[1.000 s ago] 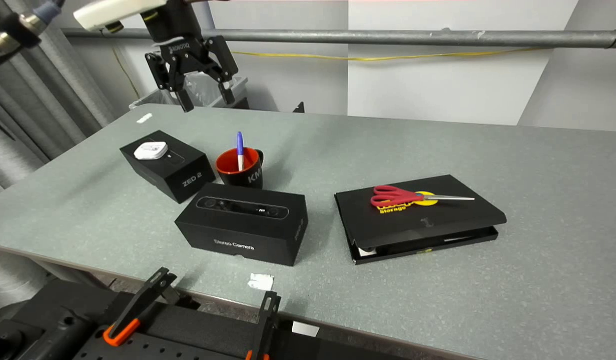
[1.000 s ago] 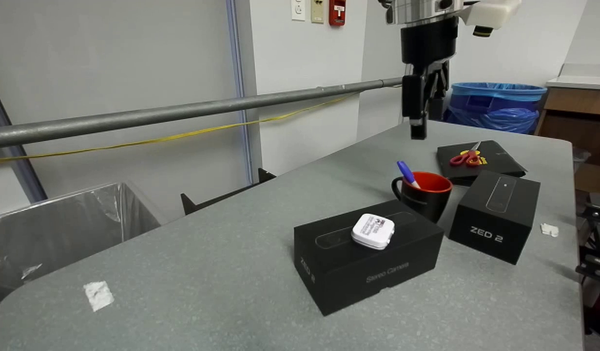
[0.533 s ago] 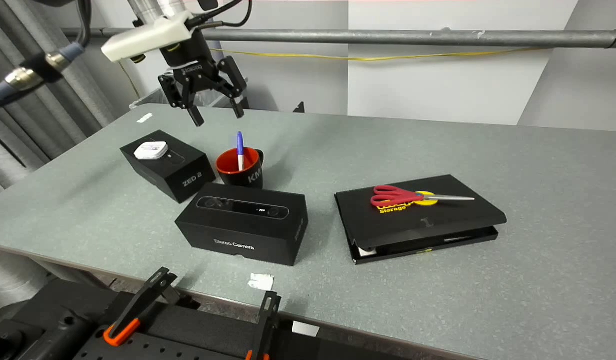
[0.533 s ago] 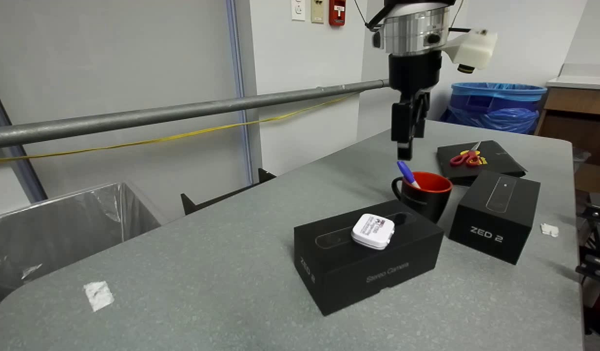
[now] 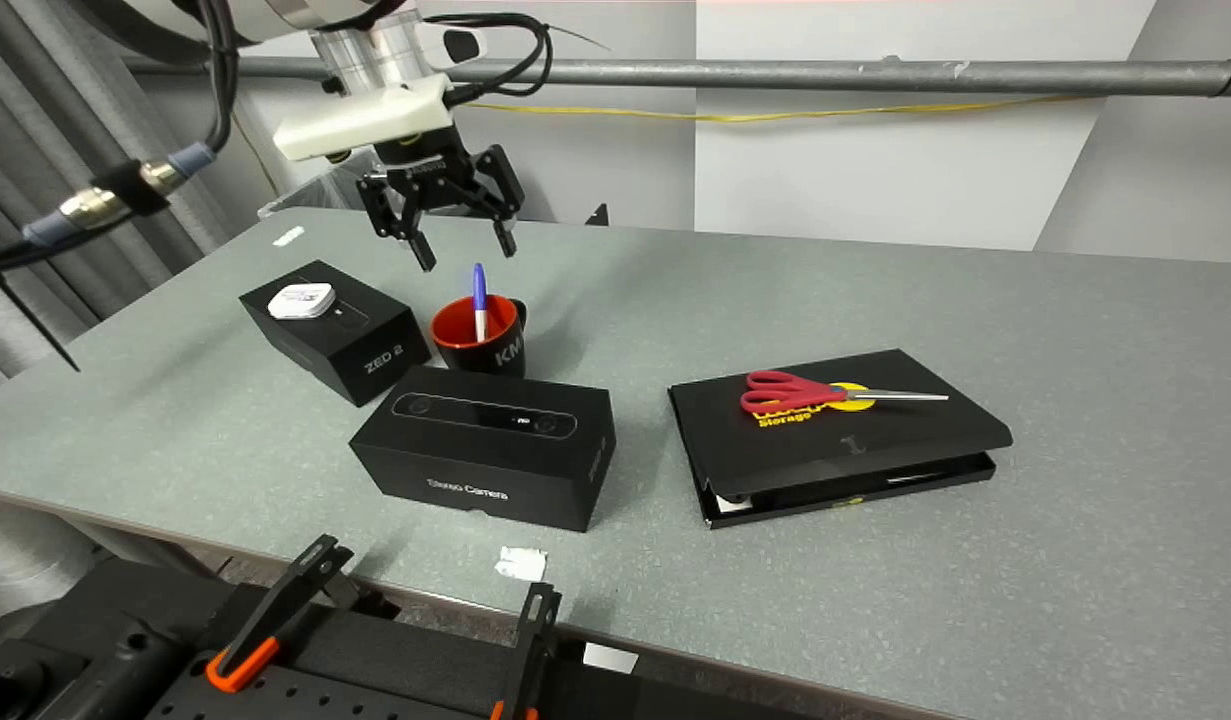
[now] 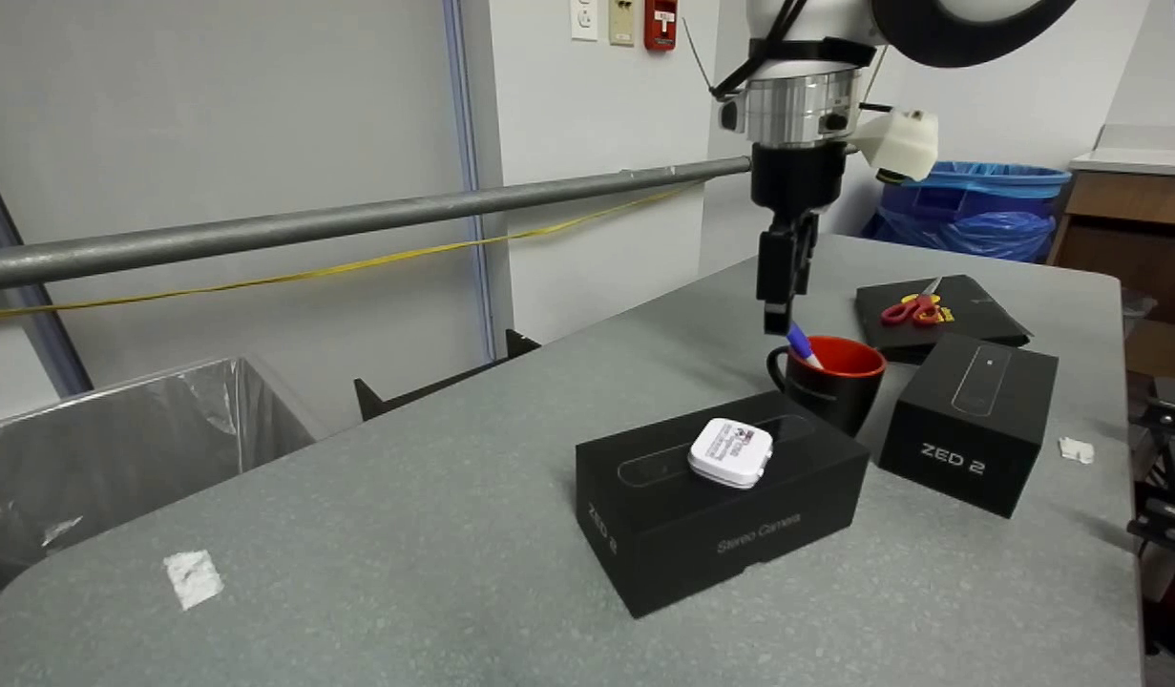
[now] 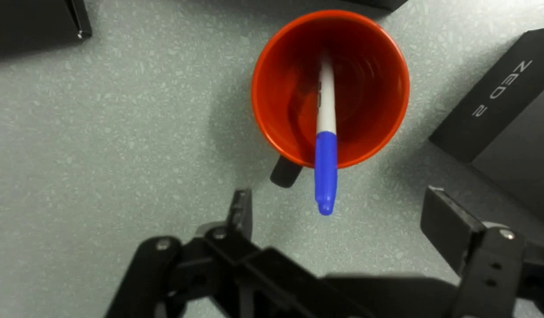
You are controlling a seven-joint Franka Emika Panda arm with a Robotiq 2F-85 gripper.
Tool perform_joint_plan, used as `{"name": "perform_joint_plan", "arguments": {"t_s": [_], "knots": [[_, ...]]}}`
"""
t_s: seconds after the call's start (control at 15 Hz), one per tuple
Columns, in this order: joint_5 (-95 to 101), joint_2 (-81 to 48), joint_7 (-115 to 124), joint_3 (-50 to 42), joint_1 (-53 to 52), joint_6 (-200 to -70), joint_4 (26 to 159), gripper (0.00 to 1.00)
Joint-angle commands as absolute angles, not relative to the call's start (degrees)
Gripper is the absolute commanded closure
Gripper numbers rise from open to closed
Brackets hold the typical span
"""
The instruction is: Remove the blue sharpie from the mug and put it on the table
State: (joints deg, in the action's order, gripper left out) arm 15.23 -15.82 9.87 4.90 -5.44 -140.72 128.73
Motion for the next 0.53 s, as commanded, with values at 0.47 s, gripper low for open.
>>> {"name": "perform_joint_plan", "arguments": {"t_s": [0.47], "knots": [[3.7, -14.5, -10.2, 5.4, -1.5, -144.1, 132.3, 0.0]]}}
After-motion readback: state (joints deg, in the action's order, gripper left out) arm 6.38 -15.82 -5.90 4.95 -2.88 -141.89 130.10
